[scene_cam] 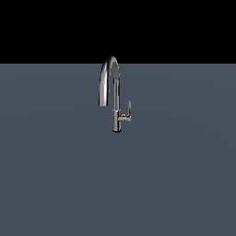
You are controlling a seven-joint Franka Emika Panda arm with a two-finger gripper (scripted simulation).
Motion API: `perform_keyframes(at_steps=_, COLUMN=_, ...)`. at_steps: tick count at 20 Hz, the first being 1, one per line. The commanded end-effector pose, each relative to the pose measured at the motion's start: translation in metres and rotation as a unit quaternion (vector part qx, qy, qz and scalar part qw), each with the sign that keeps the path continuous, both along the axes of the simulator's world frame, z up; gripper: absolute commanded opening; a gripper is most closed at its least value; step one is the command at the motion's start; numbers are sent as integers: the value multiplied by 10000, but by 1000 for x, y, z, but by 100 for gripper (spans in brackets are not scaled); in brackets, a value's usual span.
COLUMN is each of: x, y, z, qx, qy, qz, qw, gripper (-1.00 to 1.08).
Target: Turn on the faucet by rotating a designated handle.
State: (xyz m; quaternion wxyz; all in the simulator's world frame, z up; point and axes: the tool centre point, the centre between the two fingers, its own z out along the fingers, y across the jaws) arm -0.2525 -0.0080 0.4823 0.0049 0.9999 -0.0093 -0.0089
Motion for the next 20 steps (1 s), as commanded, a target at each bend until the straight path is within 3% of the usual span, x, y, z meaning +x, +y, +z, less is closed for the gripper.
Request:
perform_keyframes(at_steps=1, x=0, y=0, z=0, qx=0, qy=0, qz=0, qw=10000, gripper=-100)
perform_keyframes(at_steps=11, x=14, y=1, z=-3, qx=177, qy=146, qz=-184, qw=9996, gripper=-100)
perform_keyframes(at_steps=20, x=52, y=2, z=-13, qx=653, qy=538, qz=-680, qw=9941, gripper=-100)
